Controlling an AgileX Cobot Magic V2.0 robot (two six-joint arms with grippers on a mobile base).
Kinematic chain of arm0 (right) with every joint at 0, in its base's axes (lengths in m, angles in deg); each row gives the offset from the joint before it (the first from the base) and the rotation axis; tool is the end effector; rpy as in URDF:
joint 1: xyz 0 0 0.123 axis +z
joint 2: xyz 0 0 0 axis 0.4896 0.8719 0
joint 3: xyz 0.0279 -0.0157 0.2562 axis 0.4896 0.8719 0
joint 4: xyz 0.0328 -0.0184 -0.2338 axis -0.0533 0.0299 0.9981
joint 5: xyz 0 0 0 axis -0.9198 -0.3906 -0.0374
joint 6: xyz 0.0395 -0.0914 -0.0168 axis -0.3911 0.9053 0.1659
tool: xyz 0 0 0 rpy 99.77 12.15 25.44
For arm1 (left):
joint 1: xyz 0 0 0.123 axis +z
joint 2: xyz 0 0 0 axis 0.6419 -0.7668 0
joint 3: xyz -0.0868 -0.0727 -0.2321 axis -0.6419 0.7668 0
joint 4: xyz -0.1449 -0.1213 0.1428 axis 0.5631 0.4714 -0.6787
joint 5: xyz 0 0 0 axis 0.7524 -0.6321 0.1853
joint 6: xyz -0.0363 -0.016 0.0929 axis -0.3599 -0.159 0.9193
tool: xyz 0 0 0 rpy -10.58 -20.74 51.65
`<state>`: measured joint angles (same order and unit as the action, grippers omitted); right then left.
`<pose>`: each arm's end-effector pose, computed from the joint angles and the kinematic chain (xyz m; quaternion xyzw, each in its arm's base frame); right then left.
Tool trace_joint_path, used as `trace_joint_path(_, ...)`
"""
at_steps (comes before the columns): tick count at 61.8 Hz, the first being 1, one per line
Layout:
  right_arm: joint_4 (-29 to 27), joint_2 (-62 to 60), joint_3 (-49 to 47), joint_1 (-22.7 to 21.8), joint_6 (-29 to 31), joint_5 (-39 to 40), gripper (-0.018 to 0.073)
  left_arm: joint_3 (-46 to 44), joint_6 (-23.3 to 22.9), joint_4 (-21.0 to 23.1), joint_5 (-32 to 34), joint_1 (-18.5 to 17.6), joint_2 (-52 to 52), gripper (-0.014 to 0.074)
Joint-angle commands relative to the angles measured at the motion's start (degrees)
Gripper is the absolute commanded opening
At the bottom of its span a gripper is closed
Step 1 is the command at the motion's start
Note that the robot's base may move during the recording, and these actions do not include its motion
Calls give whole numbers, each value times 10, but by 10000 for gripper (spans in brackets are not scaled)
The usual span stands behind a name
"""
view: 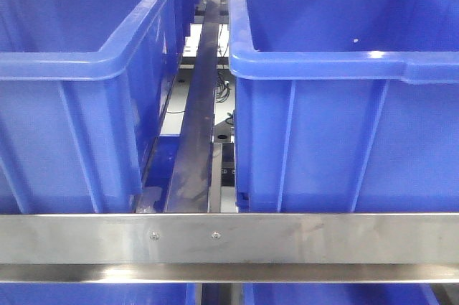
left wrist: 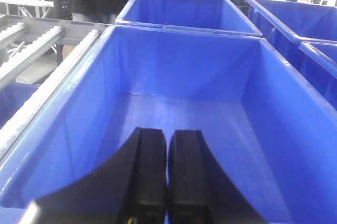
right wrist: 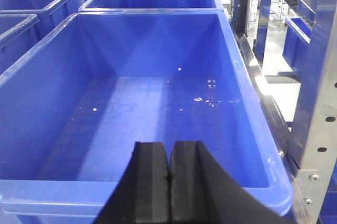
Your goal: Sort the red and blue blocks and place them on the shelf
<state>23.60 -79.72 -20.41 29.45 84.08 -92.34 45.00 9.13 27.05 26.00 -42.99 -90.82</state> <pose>0.0779 0.0064 0.2772 0.0091 0.7108 0.0541 0.7013 0.1054 -0.0055 0.2719 -0.0155 0.6957 -0.0532 0.7162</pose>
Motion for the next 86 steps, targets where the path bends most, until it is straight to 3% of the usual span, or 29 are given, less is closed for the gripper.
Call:
trace_joint_path(1,-4,6,-17,-4,4,45,68,-17,-2,3,43,1,-3,122)
trace_joint_path(15,6,6,-3,-4,4,47,68,-17,-2,3,43,1,-3,122)
trace_joint_path(22,92,-1,29,-4,4,77,68,-17,-2,3,43,1,-3,122)
trace_joint_path(25,104,-9,45,-4,4,100,68,-17,-2,3,43,1,-3,122)
trace_joint_path(34,96,-53,95,-1,4,162,68,-17,-2,3,43,1,-3,122)
trace_joint_path(47,74,-105,181,-1,-15,171,68,-17,-2,3,43,1,-3,122)
trace_joint_path(53,75,-106,179,-1,-48,131,68,-17,-2,3,43,1,-3,122)
trace_joint_path(86,77,-106,179,-1,-48,131,68,-17,-2,3,43,1,-3,122)
